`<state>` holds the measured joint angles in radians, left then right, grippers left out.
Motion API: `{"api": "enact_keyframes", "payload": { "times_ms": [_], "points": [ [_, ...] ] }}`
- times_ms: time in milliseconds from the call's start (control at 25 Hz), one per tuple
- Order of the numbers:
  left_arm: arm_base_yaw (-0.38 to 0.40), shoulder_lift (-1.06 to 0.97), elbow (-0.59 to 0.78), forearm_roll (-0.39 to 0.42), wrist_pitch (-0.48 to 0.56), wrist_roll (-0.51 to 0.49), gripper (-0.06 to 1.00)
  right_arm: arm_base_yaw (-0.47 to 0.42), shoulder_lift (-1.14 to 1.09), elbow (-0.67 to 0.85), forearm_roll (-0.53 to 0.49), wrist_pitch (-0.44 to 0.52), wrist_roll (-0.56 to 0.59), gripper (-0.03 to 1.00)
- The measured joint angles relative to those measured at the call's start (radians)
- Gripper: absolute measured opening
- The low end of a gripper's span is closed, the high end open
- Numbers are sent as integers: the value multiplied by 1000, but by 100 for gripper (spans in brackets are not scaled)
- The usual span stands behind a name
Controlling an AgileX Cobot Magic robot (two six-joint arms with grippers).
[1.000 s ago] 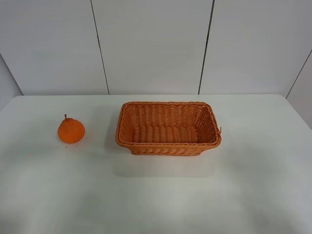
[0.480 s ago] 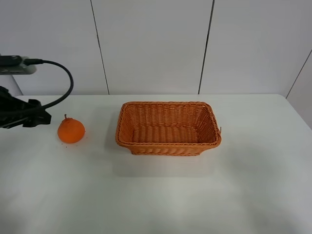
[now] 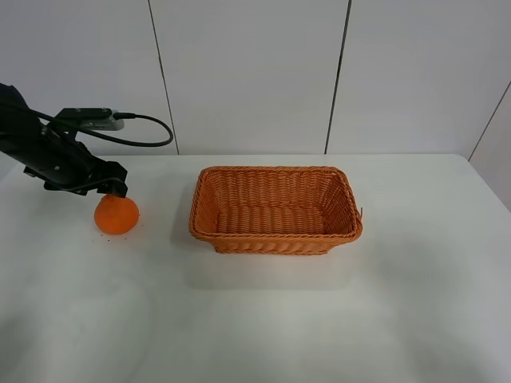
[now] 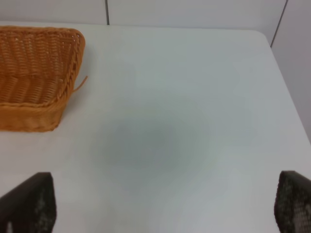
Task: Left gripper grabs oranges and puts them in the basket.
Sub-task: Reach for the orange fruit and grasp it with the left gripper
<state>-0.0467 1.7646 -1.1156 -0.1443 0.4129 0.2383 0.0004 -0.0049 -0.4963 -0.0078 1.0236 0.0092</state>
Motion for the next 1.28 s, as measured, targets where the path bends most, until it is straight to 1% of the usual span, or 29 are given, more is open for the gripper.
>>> {"api": "enact_keyframes", "payload": {
  "times_ms": [120,280,480,640,880,960,1000,1080,1160,1280],
  "points": [
    [0,68,-55,0,-3,0,82,0,0,0,0,0,0,69],
    [0,141,-104,26,-6,0,82,0,0,0,0,0,0,69],
    [0,200,-129,39,-14,0,82,0,0,0,0,0,0,69],
    [0,241,-131,94,-33,-4,82,0,0,0,0,0,0,69],
    [0,281,-133,170,-25,-54,82,0,0,0,0,0,0,69],
    [0,290,-134,191,-16,-57,80,0,0,0,0,0,0,69],
    [0,293,-134,201,-14,-57,77,0,0,0,0,0,0,69],
    [0,298,-134,219,-4,-60,66,0,0,0,0,0,0,69],
    [0,298,-134,236,-2,-61,50,0,0,0,0,0,0,69],
    [0,298,-139,241,4,-62,25,0,0,0,0,0,0,69]
  ]
}}
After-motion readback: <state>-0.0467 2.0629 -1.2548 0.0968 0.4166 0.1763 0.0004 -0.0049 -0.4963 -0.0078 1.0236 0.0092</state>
